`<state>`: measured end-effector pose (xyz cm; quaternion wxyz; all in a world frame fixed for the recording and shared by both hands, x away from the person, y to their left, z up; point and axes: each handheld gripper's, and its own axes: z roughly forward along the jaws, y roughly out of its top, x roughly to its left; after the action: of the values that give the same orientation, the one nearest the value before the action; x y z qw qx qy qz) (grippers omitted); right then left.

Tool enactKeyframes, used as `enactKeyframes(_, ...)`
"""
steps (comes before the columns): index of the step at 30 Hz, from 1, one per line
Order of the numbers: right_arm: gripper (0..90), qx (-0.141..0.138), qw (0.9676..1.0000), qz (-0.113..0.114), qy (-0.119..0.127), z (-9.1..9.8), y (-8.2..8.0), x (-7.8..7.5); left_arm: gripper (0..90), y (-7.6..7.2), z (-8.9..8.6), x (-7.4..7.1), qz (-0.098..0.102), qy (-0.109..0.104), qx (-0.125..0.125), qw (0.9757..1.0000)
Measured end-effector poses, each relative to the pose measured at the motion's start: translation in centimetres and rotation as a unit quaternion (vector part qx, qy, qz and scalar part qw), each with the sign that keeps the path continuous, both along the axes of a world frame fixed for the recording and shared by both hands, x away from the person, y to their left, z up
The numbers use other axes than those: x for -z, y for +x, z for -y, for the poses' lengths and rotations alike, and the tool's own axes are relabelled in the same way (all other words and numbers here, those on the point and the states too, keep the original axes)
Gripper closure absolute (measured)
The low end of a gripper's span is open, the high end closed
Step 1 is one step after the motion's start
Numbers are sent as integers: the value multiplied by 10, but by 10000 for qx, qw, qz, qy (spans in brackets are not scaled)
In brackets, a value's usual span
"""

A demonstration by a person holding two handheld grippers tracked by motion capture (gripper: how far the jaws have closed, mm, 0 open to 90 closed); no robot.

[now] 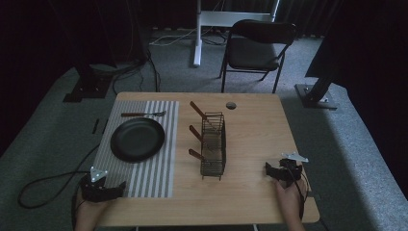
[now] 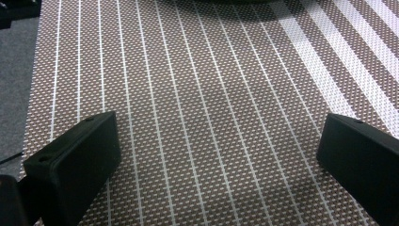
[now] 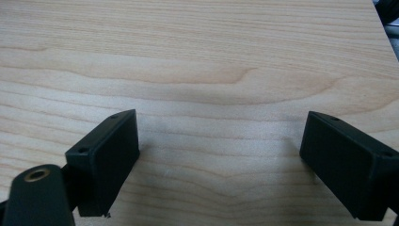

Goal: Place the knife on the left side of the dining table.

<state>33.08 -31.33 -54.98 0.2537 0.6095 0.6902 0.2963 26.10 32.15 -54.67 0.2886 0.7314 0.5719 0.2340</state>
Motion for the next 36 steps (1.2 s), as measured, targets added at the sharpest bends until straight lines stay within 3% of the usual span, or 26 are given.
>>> enactKeyframes(24, 113, 6, 10000, -1, 3, 0, 0, 0, 7, 1, 0, -1, -25, 1, 9, 10000)
enactKeyframes(31, 113, 7, 10000, -2, 5, 0, 0, 0, 28, -1, -2, -2, 29, 28, 94, 9999)
enactKeyframes(36, 113, 7, 10000, -1, 5, 0, 0, 0, 27, 0, 1, -5, 42, -112, 238, 9996)
